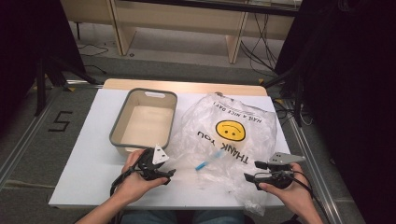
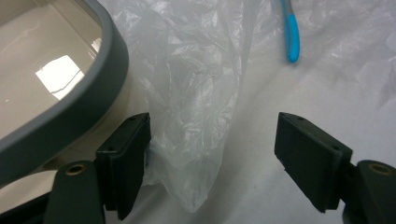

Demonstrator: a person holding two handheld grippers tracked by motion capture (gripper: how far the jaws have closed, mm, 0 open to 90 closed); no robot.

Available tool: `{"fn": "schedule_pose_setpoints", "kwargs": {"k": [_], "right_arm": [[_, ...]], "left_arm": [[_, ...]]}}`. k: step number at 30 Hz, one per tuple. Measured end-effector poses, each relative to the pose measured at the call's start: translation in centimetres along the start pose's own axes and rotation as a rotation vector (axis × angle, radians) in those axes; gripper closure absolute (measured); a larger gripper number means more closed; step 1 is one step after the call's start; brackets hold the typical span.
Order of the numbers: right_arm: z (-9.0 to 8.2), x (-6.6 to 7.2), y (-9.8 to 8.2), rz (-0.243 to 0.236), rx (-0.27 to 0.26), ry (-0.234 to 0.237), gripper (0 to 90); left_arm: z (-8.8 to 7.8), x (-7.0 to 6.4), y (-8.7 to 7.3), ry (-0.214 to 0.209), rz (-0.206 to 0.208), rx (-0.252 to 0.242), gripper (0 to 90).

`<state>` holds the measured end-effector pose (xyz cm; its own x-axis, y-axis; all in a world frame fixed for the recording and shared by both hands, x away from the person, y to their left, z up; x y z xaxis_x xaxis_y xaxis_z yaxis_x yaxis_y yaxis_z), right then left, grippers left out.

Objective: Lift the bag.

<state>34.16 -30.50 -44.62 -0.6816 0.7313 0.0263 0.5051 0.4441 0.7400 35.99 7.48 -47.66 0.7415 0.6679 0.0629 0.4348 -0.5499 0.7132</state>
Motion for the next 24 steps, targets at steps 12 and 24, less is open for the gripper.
{"fn": "schedule_pose_setpoints", "kwargs": {"k": [12, 24], "right_arm": [[1.0, 1.2, -1.2, -0.086, 0.124, 0.115, 23.8], [1.0, 1.4, -2.8, -0.193, 0.316, 0.137, 17.2]], "left_arm": [[1.9, 0.1, -0.6, 0.003, -0.023, 0.064, 26.0], [2.5, 0.6, -0.9, -0.008, -0.065, 0.101, 29.3]]}}
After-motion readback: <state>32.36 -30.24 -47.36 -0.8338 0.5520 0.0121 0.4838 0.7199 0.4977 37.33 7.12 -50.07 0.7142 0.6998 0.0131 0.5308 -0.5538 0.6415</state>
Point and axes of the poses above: each handheld gripper's, and its own axes: z roughly forward along the jaws, y roughly out of its top, x roughly to its left, the point moved 2 cm from there along z, roughly forward along the jaws, and after that the axes turned 3 degrees about -y, right-handed, at the moved point
